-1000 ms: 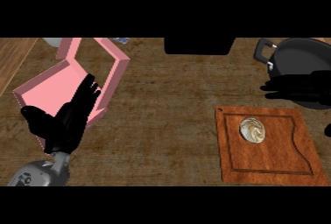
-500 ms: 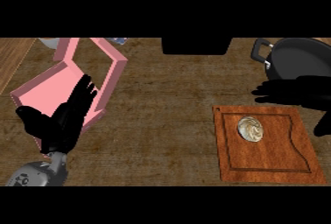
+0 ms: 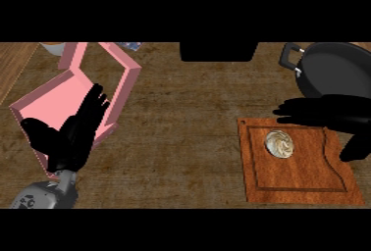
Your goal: Pick the cupcake from the cutting board and place it in the pot
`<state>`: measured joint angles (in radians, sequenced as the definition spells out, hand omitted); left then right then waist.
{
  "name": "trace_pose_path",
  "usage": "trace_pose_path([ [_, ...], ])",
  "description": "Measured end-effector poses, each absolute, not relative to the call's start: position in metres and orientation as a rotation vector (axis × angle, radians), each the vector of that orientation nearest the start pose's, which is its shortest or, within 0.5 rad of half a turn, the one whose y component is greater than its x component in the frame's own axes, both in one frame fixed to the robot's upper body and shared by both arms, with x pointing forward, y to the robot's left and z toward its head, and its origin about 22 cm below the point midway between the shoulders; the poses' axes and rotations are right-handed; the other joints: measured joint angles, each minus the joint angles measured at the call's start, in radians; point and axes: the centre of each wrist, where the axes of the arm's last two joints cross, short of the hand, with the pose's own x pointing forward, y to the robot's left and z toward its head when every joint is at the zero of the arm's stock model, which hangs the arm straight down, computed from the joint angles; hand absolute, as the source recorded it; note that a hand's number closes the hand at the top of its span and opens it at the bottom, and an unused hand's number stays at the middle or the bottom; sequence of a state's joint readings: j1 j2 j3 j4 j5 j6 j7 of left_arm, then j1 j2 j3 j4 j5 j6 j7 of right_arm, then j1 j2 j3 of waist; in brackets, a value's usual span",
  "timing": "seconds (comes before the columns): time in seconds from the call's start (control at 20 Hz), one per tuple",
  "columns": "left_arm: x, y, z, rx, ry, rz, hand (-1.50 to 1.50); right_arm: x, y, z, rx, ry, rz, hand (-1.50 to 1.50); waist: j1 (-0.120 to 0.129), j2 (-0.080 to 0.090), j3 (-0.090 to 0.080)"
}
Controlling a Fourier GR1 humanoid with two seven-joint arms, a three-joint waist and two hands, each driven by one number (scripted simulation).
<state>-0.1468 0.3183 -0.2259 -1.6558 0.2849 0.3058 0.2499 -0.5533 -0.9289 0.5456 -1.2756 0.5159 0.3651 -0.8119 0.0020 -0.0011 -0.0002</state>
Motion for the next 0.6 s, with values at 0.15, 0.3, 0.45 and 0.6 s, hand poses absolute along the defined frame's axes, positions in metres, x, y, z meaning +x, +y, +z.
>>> trace_pose_path([
  [0.15, 0.263, 0.229, 0.063, 0.015, -1.469, -0.009, 0.0, 0.33, -0.321, 0.124, -0.063, -1.5, 2.003, -1.5, 0.0, 0.0, 0.0],
  [0.3, 0.26, 0.231, 0.065, 0.016, -1.474, -0.015, 0.0, 0.325, -0.315, 0.119, -0.093, -1.474, 2.008, -1.5, -0.001, 0.0, 0.0],
  [0.45, 0.258, 0.23, 0.067, 0.014, -1.474, -0.013, 0.0, 0.328, -0.31, 0.112, -0.127, -1.443, 2.013, -1.5, 0.002, 0.0, 0.0],
  [0.6, 0.264, 0.231, 0.065, 0.013, -1.477, -0.015, 0.0, 0.335, -0.296, 0.103, -0.139, -1.42, 2.023, -1.5, 0.003, 0.002, 0.0],
])
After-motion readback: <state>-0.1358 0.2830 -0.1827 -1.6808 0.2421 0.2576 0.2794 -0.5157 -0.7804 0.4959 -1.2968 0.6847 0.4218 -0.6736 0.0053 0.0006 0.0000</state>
